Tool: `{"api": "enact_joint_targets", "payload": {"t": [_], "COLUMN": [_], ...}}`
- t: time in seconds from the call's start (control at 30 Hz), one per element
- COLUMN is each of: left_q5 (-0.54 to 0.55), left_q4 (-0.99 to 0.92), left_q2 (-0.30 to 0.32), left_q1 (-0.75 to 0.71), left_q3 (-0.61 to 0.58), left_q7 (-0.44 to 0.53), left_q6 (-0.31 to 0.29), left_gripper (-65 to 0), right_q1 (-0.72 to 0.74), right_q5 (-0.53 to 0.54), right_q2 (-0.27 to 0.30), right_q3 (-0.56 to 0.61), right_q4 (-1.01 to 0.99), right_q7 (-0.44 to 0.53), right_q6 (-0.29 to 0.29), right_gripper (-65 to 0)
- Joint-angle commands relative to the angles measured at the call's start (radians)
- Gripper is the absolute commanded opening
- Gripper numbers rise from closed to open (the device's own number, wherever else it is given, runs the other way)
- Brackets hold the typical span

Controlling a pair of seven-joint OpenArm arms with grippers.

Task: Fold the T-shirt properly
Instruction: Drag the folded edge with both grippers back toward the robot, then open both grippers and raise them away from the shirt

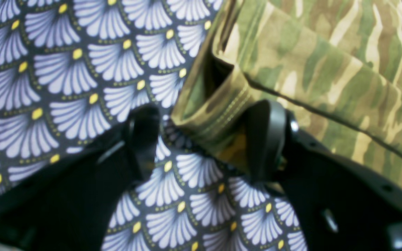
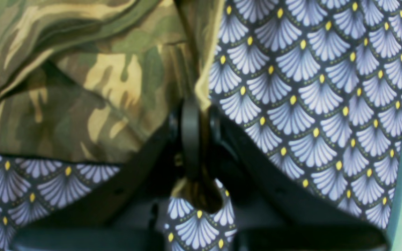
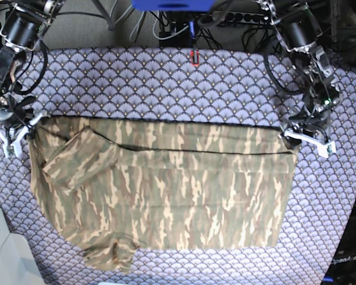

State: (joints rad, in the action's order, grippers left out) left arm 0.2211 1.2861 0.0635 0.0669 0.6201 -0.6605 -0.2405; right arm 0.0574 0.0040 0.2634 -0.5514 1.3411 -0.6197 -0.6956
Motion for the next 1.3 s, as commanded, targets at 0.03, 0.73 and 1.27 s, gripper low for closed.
{"api": "enact_joint_targets", "payload": {"t": [0.03,0.73,1.27], "left_q5": [-0.001,0.001,0.001], "left_q4": [0.005,0.215,0.448], "left_q2": [0.006,0.011,0.005], "left_q1": [0.011,-0.069,-0.252], "left_q3": [0.002,0.004,0.060], "left_q7": [-0.008,-0.124,-0.226], "left_q6": [-0.001,-0.001,-0.001], "left_gripper": [-26.5,-65.0,-65.0], "right_q1": [0.014,-0.066,-0.235], "right_q5": [0.011,0.015,0.012], "right_q2": [0.018,0.018,-0.031], "right_q3": [-0.002,-0.008,-0.137], "right_q4": [0.016,0.081,0.154], "right_q7": [0.019,0.024,0.025], "right_q6": [-0.003,-0.003,-0.003], "right_gripper": [-65.0,-65.0,-65.0]}}
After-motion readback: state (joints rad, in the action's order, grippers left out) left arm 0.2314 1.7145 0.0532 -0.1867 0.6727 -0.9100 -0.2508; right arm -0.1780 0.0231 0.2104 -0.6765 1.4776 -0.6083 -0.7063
